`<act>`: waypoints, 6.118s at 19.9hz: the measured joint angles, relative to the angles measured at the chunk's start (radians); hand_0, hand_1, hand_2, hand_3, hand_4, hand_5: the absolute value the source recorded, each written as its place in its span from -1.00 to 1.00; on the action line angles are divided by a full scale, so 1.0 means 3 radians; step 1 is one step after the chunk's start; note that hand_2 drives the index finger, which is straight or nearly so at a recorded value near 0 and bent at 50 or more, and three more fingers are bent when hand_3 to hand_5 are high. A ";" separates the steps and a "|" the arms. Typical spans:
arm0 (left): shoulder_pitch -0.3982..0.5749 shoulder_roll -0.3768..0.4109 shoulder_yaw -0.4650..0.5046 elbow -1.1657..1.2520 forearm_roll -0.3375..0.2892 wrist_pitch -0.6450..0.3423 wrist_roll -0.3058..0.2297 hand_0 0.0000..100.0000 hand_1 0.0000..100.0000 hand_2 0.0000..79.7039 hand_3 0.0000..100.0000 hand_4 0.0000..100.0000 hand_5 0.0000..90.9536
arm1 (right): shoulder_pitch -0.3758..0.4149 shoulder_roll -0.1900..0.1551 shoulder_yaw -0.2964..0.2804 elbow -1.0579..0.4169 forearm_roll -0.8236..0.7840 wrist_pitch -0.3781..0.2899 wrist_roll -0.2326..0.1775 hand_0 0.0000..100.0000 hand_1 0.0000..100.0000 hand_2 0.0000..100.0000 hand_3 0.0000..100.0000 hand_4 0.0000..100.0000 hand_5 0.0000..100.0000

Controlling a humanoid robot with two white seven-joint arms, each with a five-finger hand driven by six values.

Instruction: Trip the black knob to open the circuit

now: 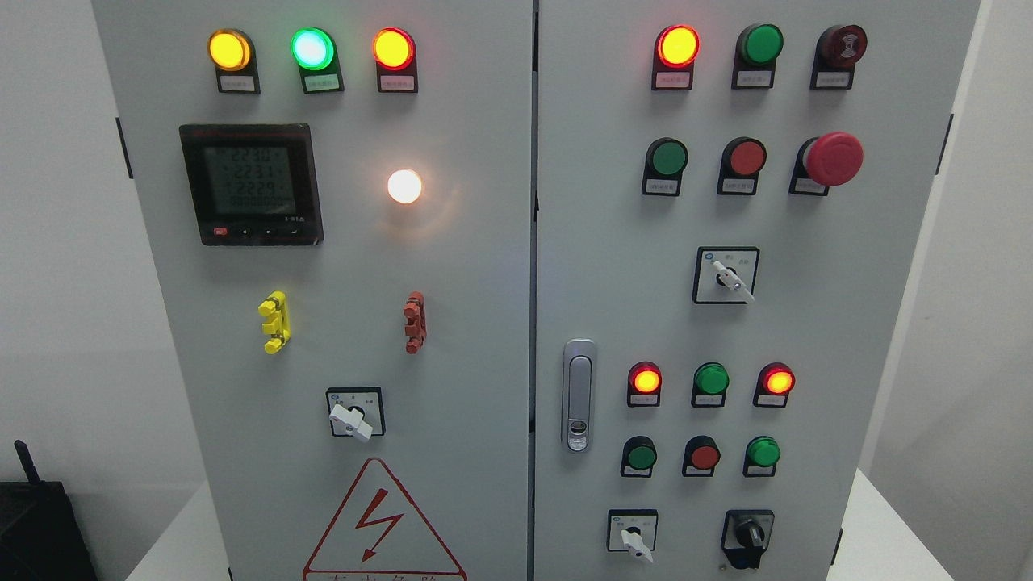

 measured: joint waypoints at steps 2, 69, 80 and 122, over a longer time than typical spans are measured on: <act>0.0000 0.0000 0.0000 0.0000 0.0000 0.0000 0.0000 -0.76 -0.22 -1.00 -1.00 -1.00 -1.00 | 0.0052 0.0000 0.0000 -0.0106 0.0000 -0.0007 -0.0079 -1.00 -0.77 -1.00 -1.00 -1.00 -1.00; 0.0000 0.0000 0.0000 0.0000 0.0000 -0.0002 0.0000 -0.76 -0.22 -1.00 -1.00 -1.00 -1.00 | 0.0107 -0.0306 -0.0122 -0.5208 -0.0017 -0.0432 -0.0642 -1.00 -1.00 -0.93 1.00 0.88 0.82; 0.0000 0.0000 0.0000 0.0000 0.0000 -0.0002 0.0000 -0.76 -0.22 -1.00 -1.00 -1.00 -1.00 | -0.0056 -0.0282 -0.0188 -0.5236 -0.0065 -0.0329 -0.0671 -1.00 -1.00 -0.87 1.00 0.99 0.92; 0.0000 0.0000 0.0000 0.0000 0.0000 -0.0002 0.0000 -0.76 -0.22 -1.00 -1.00 -1.00 -1.00 | -0.0211 -0.0142 -0.0015 -0.5280 -0.0041 -0.0225 -0.0654 -1.00 -1.00 -0.86 1.00 1.00 0.93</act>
